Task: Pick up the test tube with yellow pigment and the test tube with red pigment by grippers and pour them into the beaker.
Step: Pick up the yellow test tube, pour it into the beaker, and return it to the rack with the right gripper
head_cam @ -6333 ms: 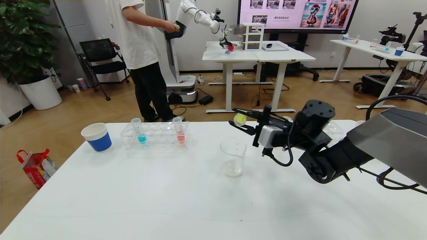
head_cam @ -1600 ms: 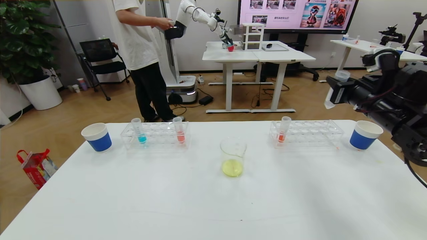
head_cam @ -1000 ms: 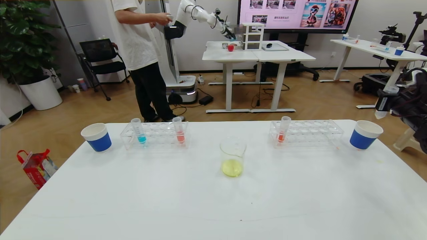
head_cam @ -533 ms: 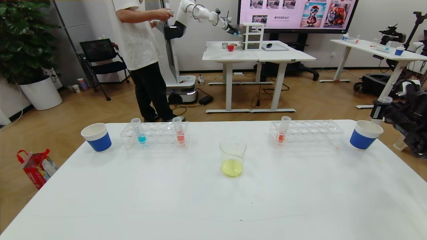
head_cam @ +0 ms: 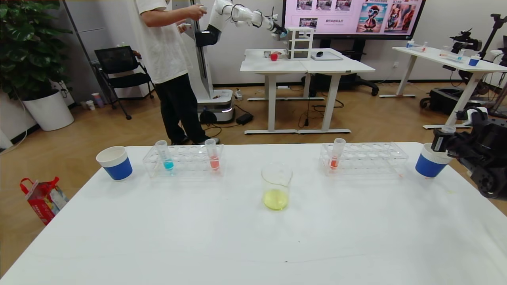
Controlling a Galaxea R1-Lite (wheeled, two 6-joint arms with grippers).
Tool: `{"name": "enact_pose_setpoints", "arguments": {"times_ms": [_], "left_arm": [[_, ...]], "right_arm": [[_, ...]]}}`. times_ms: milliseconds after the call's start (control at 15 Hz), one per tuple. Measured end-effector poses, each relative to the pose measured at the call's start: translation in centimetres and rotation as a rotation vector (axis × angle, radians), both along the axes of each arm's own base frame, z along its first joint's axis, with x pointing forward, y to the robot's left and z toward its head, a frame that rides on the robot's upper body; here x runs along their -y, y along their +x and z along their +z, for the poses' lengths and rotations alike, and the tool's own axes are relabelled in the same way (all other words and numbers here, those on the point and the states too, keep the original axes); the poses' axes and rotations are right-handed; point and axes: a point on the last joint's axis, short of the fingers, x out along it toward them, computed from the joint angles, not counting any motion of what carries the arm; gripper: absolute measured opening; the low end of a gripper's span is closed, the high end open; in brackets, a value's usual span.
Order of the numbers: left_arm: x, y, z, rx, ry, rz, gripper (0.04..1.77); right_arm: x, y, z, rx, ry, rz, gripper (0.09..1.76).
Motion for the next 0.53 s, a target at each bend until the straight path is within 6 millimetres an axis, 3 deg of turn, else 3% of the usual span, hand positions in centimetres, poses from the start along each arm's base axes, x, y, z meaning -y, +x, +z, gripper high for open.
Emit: {"name": "enact_pose_setpoints", "arguments": {"times_ms": [400, 467, 533], "left_arm": [[0.0, 0.0, 0.0, 0.0, 0.0, 0.0, 1.75], [0.0, 0.0, 0.0, 0.0, 0.0, 0.0, 1.75], [0.0, 0.0, 0.0, 0.0, 0.0, 0.0, 1.75]], "right_arm": [[-0.56, -0.12, -0.83, -0.01, 0.007, 0.011, 0.54], [-0.54, -0.13, -0.83, -0.008, 0.005, 0.01, 0.73], [-0.54, -0.13, -0.74, 0.003, 0.0, 0.009, 1.05]]}}
